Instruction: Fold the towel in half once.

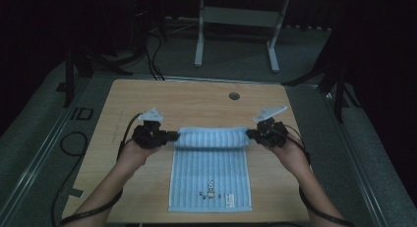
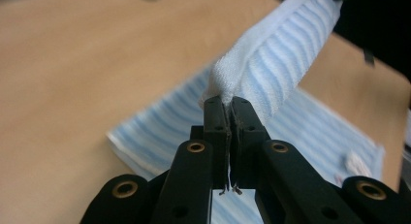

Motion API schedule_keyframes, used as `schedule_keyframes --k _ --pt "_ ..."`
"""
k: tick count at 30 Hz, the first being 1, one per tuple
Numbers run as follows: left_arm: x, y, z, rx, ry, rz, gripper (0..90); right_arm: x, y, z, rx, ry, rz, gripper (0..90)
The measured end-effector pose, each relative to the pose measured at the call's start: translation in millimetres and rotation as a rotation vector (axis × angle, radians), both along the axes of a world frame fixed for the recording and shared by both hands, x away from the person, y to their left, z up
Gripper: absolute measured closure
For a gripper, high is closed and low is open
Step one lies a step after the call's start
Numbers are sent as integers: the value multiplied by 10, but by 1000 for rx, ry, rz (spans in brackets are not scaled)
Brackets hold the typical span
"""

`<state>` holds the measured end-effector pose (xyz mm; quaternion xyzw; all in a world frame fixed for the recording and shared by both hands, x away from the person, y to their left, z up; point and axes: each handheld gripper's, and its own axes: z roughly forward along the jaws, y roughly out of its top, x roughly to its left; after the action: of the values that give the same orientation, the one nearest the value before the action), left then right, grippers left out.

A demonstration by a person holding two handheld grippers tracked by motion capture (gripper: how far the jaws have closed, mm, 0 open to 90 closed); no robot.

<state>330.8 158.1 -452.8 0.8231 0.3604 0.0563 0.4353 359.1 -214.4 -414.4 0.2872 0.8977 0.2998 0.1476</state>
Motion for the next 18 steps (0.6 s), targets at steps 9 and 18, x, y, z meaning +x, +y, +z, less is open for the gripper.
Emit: schedule_keyframes --k 9,18 --pt "-189 -30 -617 55 144 -8 862 -283 -65 -709 18 179 35 872" --pt "-97 -40 -726 39 183 13 862 -102 -36 -891 13 230 7 872"
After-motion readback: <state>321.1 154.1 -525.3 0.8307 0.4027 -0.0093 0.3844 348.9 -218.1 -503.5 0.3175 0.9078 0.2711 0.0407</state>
